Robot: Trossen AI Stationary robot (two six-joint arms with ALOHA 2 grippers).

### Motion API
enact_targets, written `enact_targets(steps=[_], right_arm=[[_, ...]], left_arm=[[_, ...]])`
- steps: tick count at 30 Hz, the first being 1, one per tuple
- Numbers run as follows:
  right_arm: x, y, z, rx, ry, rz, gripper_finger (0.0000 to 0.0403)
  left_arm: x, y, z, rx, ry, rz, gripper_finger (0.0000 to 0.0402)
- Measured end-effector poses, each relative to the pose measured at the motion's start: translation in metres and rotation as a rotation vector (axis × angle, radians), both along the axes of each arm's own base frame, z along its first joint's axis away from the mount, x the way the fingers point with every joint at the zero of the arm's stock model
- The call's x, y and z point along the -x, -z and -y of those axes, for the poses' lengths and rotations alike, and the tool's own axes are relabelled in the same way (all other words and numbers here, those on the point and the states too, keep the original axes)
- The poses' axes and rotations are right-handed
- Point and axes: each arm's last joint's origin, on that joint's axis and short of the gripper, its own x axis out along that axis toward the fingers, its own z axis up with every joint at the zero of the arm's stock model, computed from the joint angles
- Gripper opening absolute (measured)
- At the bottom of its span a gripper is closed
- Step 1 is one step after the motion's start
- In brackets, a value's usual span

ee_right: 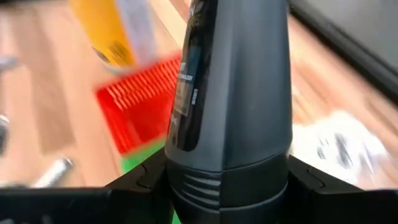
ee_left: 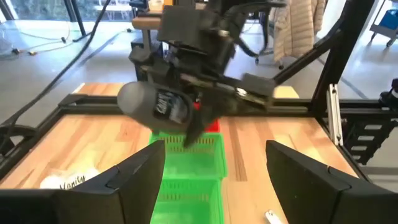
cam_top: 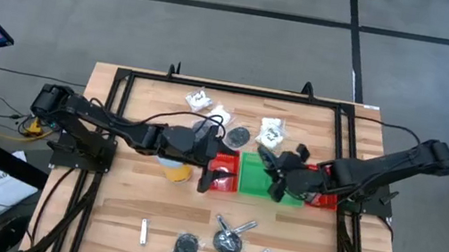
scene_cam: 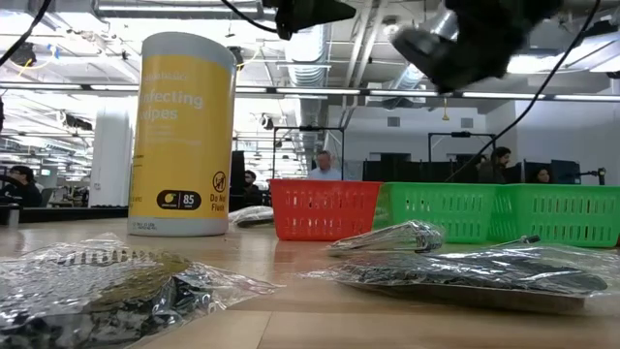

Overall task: Pick & Place Travel size toiletries
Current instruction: Put the black deodorant into the right red bin

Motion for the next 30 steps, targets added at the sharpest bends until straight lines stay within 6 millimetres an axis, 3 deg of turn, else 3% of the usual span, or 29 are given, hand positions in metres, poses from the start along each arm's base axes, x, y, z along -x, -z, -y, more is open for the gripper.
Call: enact_targets(steps=[14,30], right_arm=[[0.063,0.014,0.004,-0.204,0.296,-0.406,0.0176],[0.091,0.016,-0.002,-0.312,0.474,-0.651,0.0176]], left_arm=[[0.000,0.000,0.000,0.008,-0.001,-0.004,0.0269],[0.000,0.000,0.000,0.009,0.002,-0.005,0.0269]])
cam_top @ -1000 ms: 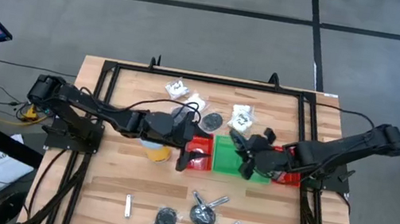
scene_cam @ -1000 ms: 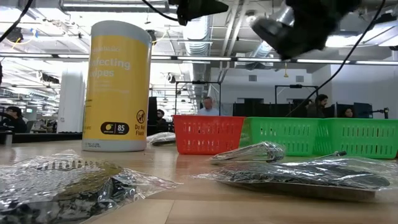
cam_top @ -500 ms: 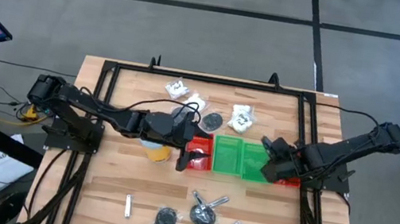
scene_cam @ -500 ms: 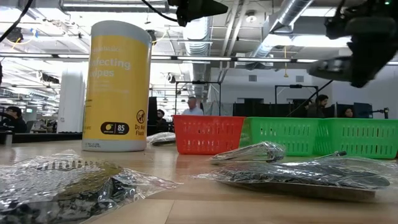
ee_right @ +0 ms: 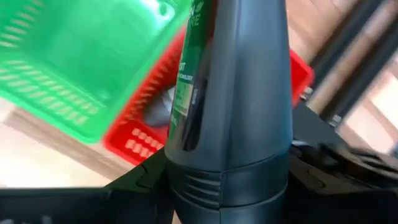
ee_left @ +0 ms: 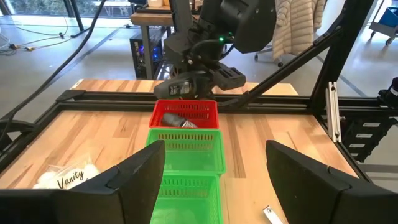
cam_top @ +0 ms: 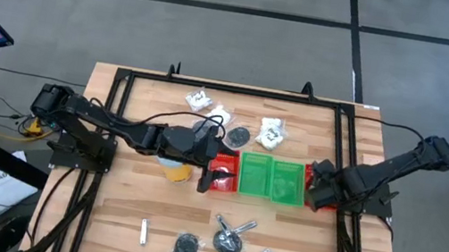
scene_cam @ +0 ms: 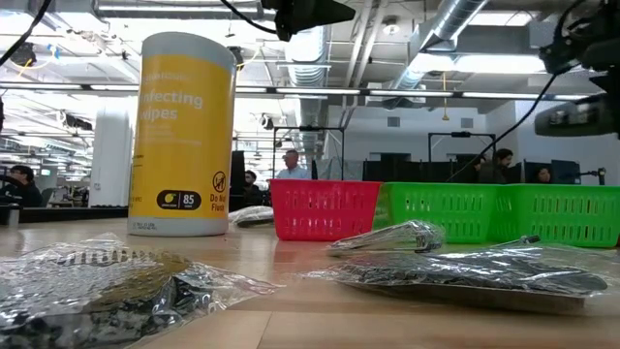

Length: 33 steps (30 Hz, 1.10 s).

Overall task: Pick & Place Travel size toiletries
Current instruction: Put the black deodorant into the right red bin

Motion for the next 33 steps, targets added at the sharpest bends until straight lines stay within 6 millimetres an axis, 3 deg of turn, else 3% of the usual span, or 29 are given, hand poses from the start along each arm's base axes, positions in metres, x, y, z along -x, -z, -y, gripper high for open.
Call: enact_targets(steps=[13,33], right_arm=[[0.006,0.035,-0.005,-0.045,0.046,-0.202,0.0176],[0.004,0.036,-0.006,-0.061,0.040,-0.173,0.0176]], left_arm=[[0.000,0.000,0.000,0.000,-0.001,0.000,0.0269],[0.000,0.000,0.000,-0.001,-0.004,0.001,0.0269]])
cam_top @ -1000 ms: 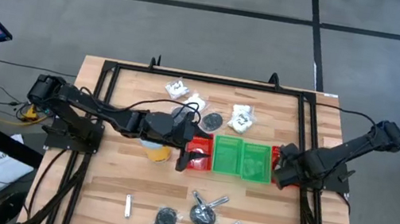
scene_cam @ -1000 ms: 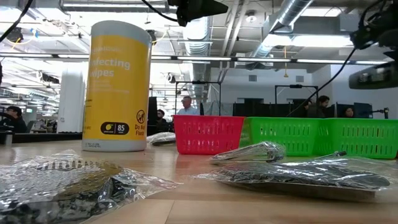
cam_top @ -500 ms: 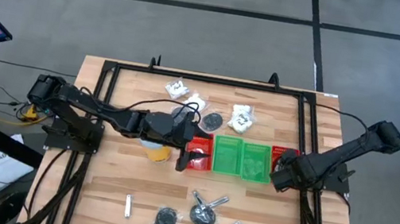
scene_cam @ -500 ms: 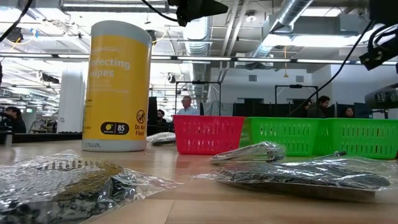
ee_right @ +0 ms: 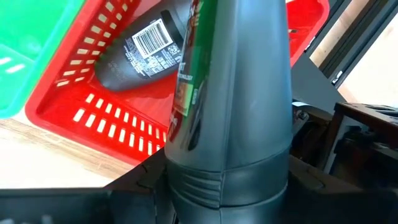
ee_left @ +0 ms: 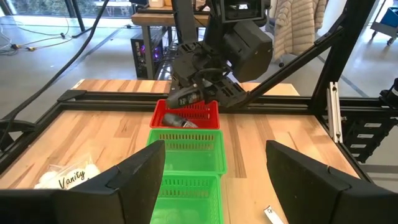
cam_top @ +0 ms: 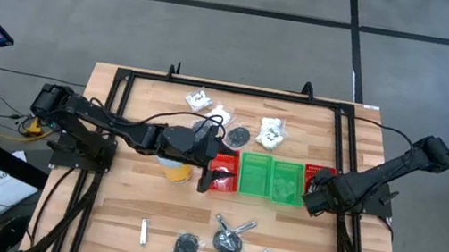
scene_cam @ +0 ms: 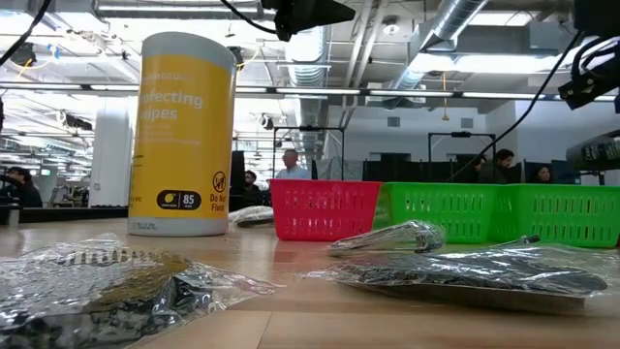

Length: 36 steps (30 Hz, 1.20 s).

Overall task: Pick & Place Travel size toiletries
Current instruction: Put the black deodorant into the right red bin, then put the nail cutter into the left red bin

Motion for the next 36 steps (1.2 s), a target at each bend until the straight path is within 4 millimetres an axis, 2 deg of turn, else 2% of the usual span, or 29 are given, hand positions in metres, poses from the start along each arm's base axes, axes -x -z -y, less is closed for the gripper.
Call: enact_targets(steps=[6,11,14,27,36], right_arm=[[-0.001,0.003,-0.001,-0.012,0.015,0.014,0.0176],[-0.001,0.003,-0.006,-0.038,0.029,0.028,0.0238],[0.002,0.003,-0.008,-0.030,0.025,0.024,0.0248],[0.002,0.003,-0.009,-0.019,-0.026,0.034,0.0168],[-0.016,0.006,-0.020,-0.146,-0.162,0.201,0.0131]], left_arm=[[0.000,0.000,0.000,0.000,0.001,0.000,0.0269],[0.000,0.000,0.000,0.000,0.001,0.000,0.0269],[0.000,0.000,0.000,0.000,0.001,0.000,0.0269],[0.000,0.000,0.000,0.001,0.004,0.000,0.0269],[0.001,0.000,0.008,0.000,0.028,0.000,0.0269]])
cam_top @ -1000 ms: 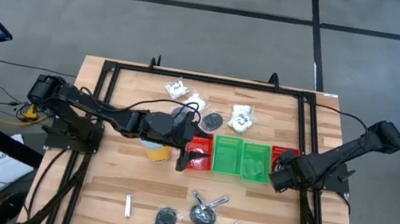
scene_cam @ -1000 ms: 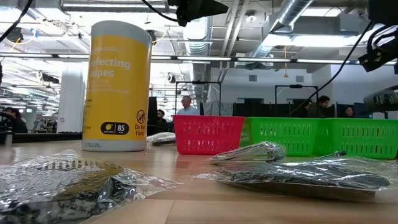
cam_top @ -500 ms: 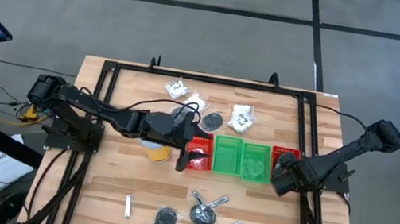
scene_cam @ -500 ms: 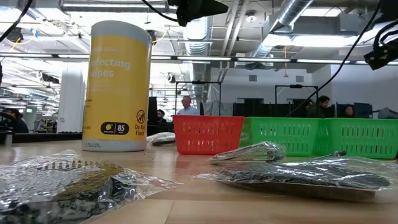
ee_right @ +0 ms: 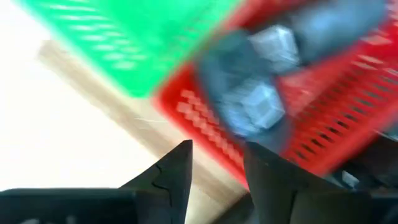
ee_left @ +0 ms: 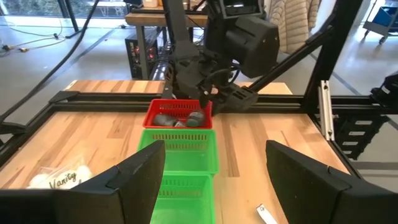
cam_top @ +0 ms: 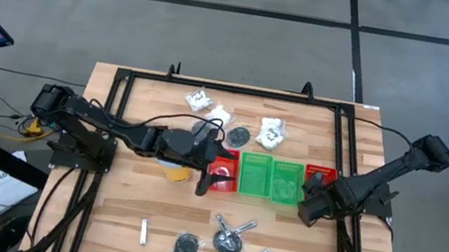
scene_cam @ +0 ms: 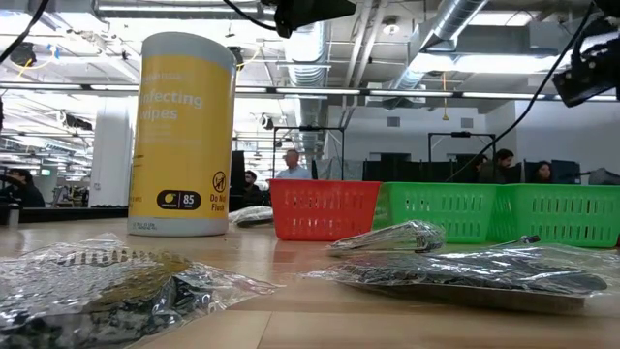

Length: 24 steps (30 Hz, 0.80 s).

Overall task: Pick & Place Travel size toiletries
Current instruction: Put the nail cutter into the left red bin

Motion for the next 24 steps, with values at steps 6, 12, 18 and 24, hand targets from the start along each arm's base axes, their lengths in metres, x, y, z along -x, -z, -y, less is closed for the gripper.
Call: enact_targets(steps=[6,12,18,24], right_arm=[[-0.015,-0.001,-0.010,-0.092,-0.100,0.153,0.0125],[-0.032,-0.006,-0.021,-0.179,-0.222,0.348,0.0129],[-0.043,-0.012,-0.028,-0.217,-0.339,0.490,0.0129],[-0.057,-0.012,-0.031,-0.213,-0.431,0.585,0.0128]], left_arm=[[0.001,0.000,0.009,0.000,0.026,0.000,0.0269],[0.003,0.000,0.016,0.000,0.048,0.000,0.0269],[0.004,0.000,0.021,0.000,0.062,0.000,0.0269],[0.004,0.000,0.022,-0.002,0.061,-0.004,0.0269]])
